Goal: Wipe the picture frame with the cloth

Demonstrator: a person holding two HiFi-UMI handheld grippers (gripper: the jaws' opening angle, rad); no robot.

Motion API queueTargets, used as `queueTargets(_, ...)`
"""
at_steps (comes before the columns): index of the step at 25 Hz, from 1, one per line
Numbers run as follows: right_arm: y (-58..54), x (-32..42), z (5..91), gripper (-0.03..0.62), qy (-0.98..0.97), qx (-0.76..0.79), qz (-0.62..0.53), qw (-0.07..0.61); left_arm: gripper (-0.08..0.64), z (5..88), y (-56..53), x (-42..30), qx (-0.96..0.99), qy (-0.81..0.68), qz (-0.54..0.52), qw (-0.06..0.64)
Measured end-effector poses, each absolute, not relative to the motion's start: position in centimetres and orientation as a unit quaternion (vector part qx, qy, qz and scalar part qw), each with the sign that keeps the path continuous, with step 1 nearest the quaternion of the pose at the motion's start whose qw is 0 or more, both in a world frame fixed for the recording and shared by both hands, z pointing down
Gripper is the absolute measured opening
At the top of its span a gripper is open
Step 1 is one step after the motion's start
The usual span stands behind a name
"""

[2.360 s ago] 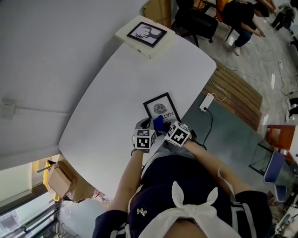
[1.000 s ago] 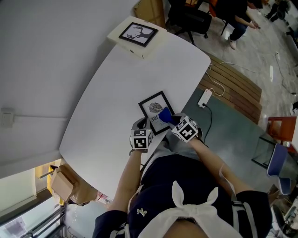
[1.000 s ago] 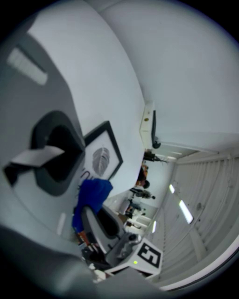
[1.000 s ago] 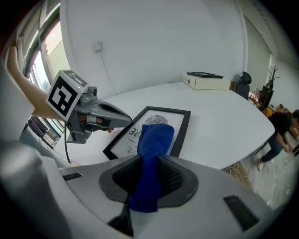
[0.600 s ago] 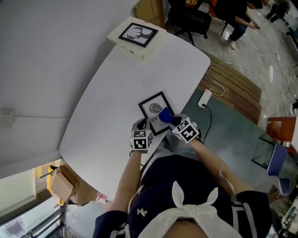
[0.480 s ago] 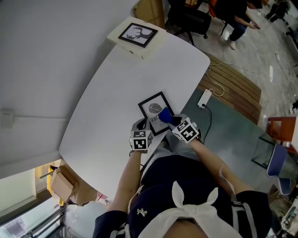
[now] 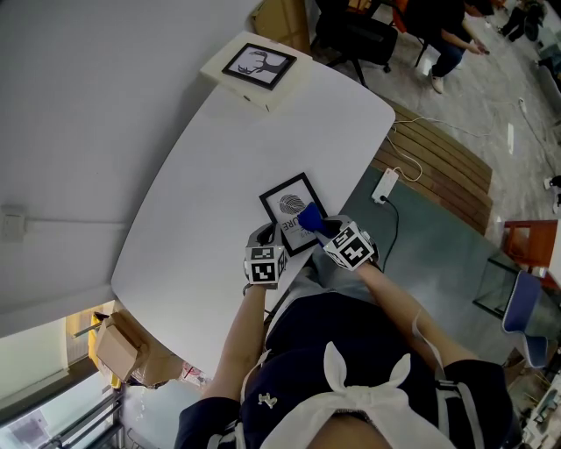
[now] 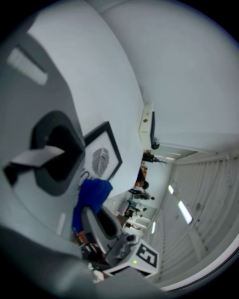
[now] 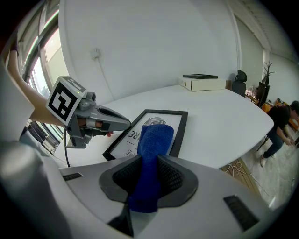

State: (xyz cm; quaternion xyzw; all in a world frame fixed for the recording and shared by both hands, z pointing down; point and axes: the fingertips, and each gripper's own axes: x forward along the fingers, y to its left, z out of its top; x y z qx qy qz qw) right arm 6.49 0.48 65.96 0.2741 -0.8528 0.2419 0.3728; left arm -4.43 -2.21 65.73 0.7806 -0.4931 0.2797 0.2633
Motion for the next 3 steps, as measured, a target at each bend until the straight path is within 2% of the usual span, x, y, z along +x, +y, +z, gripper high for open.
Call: queueTargets(3, 0.52, 6.52, 65.94, 0.092, -0.853, 0.274, 0.242, 0.373, 0.005, 65.75, -2.2, -4.38, 0.781, -0.494, 0.279, 0.263)
